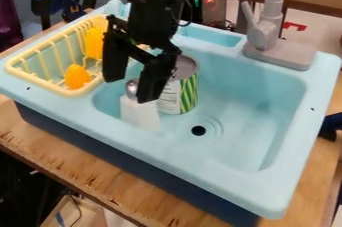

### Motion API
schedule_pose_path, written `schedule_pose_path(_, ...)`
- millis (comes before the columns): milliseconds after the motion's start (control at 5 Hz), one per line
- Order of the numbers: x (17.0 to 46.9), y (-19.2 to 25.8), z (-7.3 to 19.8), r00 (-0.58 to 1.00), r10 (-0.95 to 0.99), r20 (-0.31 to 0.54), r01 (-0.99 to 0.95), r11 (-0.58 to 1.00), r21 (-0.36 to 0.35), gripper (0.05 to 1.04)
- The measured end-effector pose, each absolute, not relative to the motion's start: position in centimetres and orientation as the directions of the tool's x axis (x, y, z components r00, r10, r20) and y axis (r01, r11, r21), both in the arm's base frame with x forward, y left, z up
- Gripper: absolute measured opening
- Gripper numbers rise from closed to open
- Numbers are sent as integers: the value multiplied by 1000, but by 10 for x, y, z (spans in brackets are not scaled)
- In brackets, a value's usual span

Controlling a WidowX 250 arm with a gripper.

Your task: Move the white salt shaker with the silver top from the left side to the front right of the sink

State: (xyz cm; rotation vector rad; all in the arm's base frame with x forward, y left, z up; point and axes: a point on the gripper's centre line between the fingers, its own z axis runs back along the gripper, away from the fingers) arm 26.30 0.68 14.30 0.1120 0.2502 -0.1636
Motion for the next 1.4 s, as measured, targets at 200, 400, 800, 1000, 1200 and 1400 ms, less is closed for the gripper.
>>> schedule_pose_path(200,268,-1,140,960,-177,-217,189,981,37,673)
schedule_pose_path(400,268,-6,137,966,-194,-170,189,981,-43,504)
schedule_pose_path(800,259,-57,168,987,-158,-26,156,987,-43,503)
schedule_pose_path(1000,266,-79,178,982,-182,54,187,978,-92,503)
schedule_pose_path(1200,268,-90,178,985,-154,72,163,975,-150,503)
schedule_pose_path(1400,276,-102,159,989,-145,32,149,966,-211,503)
